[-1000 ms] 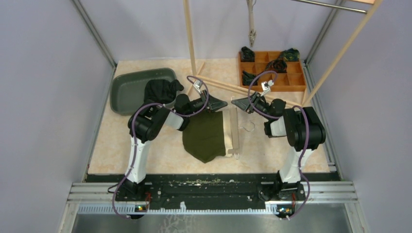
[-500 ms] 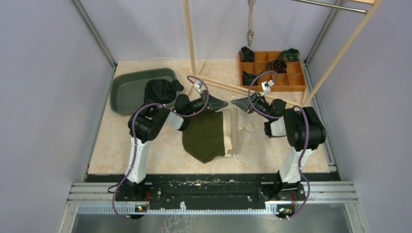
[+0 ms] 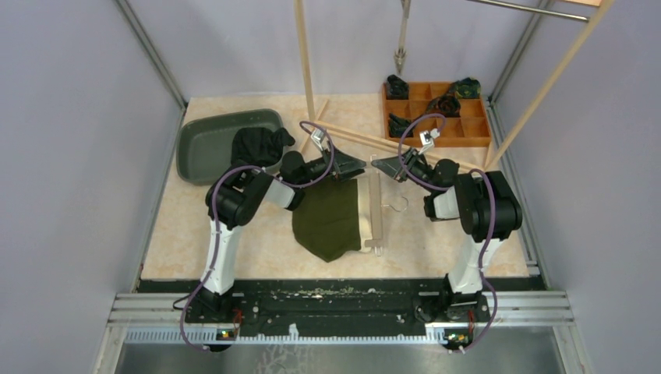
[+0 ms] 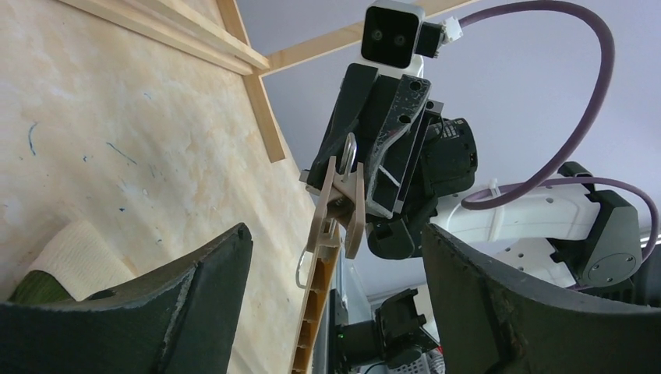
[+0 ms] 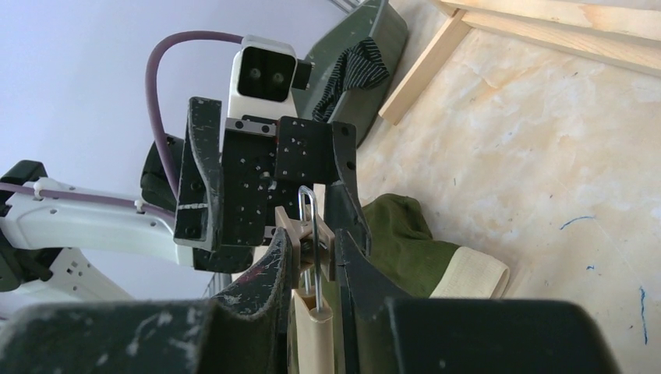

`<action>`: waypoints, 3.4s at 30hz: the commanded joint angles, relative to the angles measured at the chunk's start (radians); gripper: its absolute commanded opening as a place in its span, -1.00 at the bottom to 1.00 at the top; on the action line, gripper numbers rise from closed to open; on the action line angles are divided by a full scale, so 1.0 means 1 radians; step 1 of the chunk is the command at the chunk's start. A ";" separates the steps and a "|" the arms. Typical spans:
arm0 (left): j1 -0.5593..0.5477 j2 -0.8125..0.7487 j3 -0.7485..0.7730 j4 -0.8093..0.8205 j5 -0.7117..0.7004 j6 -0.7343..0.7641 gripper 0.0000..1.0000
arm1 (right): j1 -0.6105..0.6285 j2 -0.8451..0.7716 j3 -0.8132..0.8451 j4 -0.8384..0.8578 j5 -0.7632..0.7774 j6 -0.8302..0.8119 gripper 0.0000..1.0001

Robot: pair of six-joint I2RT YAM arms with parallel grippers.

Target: Clip the underwear to the hanger

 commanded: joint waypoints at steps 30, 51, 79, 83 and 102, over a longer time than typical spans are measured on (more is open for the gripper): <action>-0.124 -0.063 -0.055 -0.086 -0.052 0.152 0.61 | -0.011 -0.030 -0.016 0.079 0.160 0.062 -1.00; -0.147 -0.079 -0.067 -0.152 -0.072 0.233 -1.00 | -0.012 0.007 -0.028 0.176 0.116 0.110 -0.24; -0.147 -0.091 -0.071 -0.158 -0.065 0.246 -1.00 | -0.011 0.043 -0.019 0.222 0.113 0.135 -1.00; -0.146 -0.093 -0.071 -0.156 -0.065 0.246 -1.00 | -0.011 0.043 -0.022 0.226 0.111 0.136 -1.00; -0.151 -0.097 -0.071 -0.156 -0.055 0.247 -1.00 | -0.010 0.073 0.006 0.256 0.089 0.165 -0.09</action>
